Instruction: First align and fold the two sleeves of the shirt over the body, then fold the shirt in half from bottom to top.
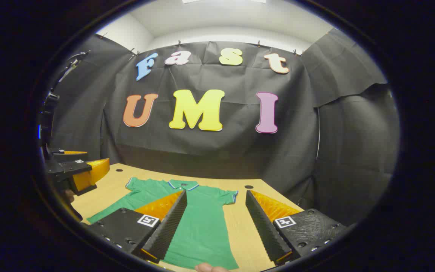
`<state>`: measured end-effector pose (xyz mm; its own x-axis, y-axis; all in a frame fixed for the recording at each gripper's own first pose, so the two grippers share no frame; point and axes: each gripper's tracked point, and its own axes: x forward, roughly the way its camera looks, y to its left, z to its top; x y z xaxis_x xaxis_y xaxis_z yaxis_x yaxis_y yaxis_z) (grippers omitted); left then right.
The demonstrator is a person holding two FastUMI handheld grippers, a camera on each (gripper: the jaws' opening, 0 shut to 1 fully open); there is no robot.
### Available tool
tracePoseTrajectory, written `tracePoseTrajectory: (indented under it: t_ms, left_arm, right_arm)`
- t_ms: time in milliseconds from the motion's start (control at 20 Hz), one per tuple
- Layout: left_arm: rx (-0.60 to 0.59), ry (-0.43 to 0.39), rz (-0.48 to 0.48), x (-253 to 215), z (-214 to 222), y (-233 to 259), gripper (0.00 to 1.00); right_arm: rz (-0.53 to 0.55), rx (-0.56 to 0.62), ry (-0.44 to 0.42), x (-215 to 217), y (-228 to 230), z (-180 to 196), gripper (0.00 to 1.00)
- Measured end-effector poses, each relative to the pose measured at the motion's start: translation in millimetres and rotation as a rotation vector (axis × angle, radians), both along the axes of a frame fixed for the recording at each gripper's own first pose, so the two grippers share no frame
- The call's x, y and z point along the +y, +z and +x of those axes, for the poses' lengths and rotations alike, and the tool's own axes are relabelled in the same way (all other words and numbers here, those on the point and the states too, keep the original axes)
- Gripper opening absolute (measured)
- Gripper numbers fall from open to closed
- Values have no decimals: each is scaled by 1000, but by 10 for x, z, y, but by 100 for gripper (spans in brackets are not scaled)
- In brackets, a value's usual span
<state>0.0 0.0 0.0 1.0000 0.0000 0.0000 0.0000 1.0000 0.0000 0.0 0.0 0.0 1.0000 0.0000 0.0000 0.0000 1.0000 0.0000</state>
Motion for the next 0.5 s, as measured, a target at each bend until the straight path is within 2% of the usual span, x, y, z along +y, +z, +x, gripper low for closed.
tracePoseTrajectory:
  t_ms: [500]
  left_arm:
    - [13, 1, 13, -20, -42, -21, 100]
  right_arm:
    - [-2, 2, 26, -11, -65, 16, 95]
